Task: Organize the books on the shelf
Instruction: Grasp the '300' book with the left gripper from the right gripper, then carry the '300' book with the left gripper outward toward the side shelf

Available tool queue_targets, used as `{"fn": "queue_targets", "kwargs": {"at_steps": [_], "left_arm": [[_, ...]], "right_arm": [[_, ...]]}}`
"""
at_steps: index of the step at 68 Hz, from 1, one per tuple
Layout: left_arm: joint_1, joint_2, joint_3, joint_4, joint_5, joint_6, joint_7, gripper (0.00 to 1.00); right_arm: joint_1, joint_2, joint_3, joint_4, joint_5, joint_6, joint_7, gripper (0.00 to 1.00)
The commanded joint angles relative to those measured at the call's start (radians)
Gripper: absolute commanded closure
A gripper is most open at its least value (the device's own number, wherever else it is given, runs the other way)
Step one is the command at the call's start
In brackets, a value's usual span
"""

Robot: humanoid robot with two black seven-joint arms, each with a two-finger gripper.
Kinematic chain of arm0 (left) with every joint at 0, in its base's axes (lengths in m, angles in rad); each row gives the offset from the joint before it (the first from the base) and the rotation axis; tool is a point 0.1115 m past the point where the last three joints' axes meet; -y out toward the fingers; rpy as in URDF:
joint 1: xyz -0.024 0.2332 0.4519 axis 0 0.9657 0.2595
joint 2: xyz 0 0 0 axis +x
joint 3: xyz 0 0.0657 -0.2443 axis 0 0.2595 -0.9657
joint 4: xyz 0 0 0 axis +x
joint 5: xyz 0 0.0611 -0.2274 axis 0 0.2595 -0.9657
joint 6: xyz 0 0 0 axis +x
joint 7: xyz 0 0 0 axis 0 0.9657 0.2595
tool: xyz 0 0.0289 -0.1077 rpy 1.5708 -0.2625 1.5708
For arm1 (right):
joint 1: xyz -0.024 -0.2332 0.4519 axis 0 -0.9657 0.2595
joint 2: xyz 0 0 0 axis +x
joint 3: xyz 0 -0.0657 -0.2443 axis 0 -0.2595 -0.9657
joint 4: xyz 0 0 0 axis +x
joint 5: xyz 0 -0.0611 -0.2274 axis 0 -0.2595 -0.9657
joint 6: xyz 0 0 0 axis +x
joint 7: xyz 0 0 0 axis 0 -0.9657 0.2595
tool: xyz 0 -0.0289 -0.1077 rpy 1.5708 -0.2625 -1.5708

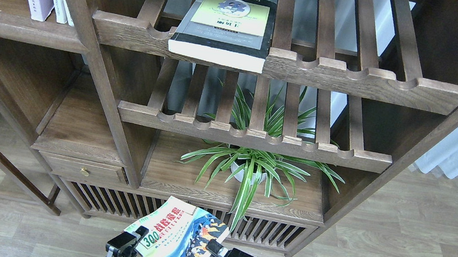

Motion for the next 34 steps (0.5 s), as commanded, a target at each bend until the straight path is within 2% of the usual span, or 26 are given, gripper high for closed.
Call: {"fn": "queue_targets", "kwargs": {"at_steps": [1,14,22,34], "left_arm": [[0.023,0.008,-0.114,-0.041,0.078,0.000,-0.007,1.00],[0.109,0.074,-0.234,-0.211,0.155,0.000,-0.008,1.00],[0.178,0.119,-0.344,-0.340,0.176,0.000,0.005,1.00],[0.251,0.203,-0.516,-0.419,0.192,0.000,0.027,0.99]], "right_arm": [[-0.004,-0.041,0.007,-0.004,0.001,0.000,0.005,0.00],[0.005,-0.052,0.007,-0.034,0.001,0.000,0.005,0.00],[0.008,-0.047,0.007,-0.055,0.001,0.000,0.005,0.00],[0.009,-0.040,-0.005,-0.060,-0.005,0.000,0.005,0.00]]}}
